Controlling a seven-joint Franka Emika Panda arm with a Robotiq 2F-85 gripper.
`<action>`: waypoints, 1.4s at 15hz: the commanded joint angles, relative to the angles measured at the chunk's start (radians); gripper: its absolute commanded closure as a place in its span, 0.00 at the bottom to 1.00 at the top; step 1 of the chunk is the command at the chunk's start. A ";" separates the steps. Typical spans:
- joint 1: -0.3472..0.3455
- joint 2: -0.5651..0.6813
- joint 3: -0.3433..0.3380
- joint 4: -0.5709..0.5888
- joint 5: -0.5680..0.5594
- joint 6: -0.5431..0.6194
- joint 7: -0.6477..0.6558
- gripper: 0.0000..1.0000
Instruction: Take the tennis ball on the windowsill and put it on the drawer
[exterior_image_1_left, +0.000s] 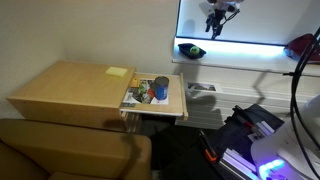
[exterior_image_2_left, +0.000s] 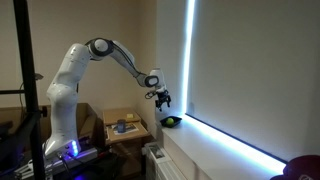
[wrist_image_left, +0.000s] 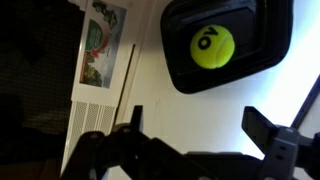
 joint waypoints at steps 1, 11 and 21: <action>-0.043 0.101 0.069 0.178 0.178 -0.221 -0.070 0.00; -0.011 0.194 0.032 0.235 0.135 -0.176 -0.100 0.00; -0.004 0.373 0.014 0.399 0.141 -0.071 -0.074 0.00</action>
